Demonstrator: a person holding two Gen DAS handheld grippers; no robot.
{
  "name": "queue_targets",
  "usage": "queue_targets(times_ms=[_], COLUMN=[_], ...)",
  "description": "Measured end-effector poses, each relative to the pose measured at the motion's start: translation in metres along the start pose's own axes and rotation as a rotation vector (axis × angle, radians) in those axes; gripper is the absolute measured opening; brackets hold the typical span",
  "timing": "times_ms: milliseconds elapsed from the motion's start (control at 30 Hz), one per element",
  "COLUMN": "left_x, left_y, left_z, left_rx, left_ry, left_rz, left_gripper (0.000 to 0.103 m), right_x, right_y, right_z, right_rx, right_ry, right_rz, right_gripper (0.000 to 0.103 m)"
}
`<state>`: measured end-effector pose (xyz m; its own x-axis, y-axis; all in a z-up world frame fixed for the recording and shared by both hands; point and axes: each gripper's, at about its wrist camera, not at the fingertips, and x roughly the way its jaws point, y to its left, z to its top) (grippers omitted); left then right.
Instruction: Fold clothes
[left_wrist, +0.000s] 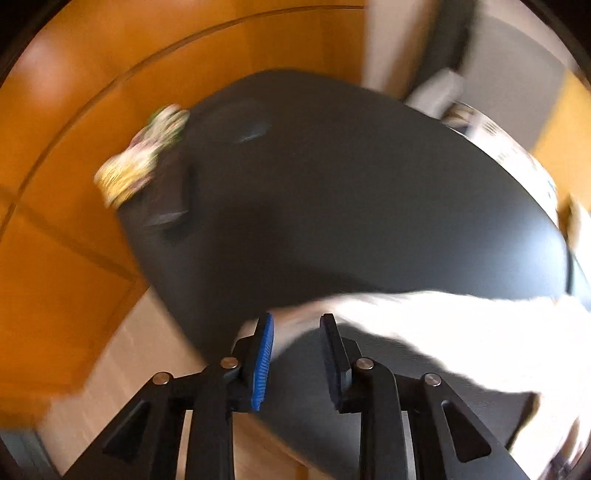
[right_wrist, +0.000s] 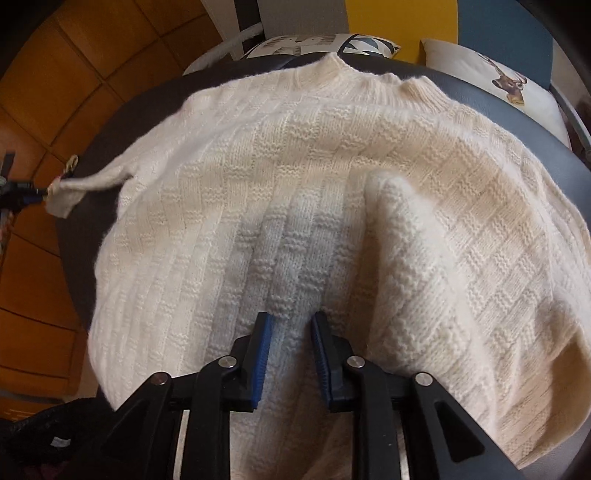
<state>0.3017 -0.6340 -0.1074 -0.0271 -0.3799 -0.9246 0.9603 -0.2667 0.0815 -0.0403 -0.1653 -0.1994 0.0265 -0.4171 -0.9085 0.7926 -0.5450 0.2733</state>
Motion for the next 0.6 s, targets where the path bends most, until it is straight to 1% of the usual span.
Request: queue_targets(times_ms=[67,100,167,200,267,300,367,500,533,600], left_x=[-0.003,-0.006,-0.012,-0.016,-0.023,-0.026,-0.030,-0.040,-0.041,-0.033], left_y=[0.038,0.049,0.054,0.045,0.015,-0.008,-0.062,-0.179,-0.202,-0.228], left_z=[-0.004,-0.006,-0.013,-0.016,-0.021,-0.024,-0.035,-0.068,-0.075,-0.082], left_rx=[-0.102,-0.137,-0.160,-0.139,-0.074,-0.027,0.089,0.313,0.354,0.400], left_ry=[-0.014,-0.021,-0.036,-0.045,-0.065,-0.072,-0.088,-0.095,-0.093,-0.081], left_rz=[0.021,0.007,-0.074,-0.120,-0.207,-0.252,-0.339,-0.513,-0.535,-0.520], left_gripper=[0.027,0.027,0.028,0.029,0.032,0.033,0.033,0.033,0.033,0.033], right_x=[0.000,0.000,-0.008,-0.016,-0.035,-0.047,-0.066,-0.087,-0.088,-0.071], right_y=[0.001,0.002,0.000,-0.001,-0.003,-0.004,-0.008,-0.033,-0.043,-0.056], right_z=[0.002,0.002,0.004,0.006,0.018,0.024,0.044,0.085,0.095,0.117], right_rx=[0.007,0.003,0.002,0.001,0.010,0.016,0.034,0.073,0.084,0.110], right_ry=[0.001,0.002,-0.016,-0.040,-0.097,-0.133,-0.201,-0.271,-0.273,-0.246], right_rz=[0.001,-0.003,-0.013,-0.014,-0.008,-0.007,-0.008,-0.054,-0.059,-0.049], right_gripper=[0.023,0.023,0.023,0.023,0.023,0.023,0.023,0.023,0.023,0.023])
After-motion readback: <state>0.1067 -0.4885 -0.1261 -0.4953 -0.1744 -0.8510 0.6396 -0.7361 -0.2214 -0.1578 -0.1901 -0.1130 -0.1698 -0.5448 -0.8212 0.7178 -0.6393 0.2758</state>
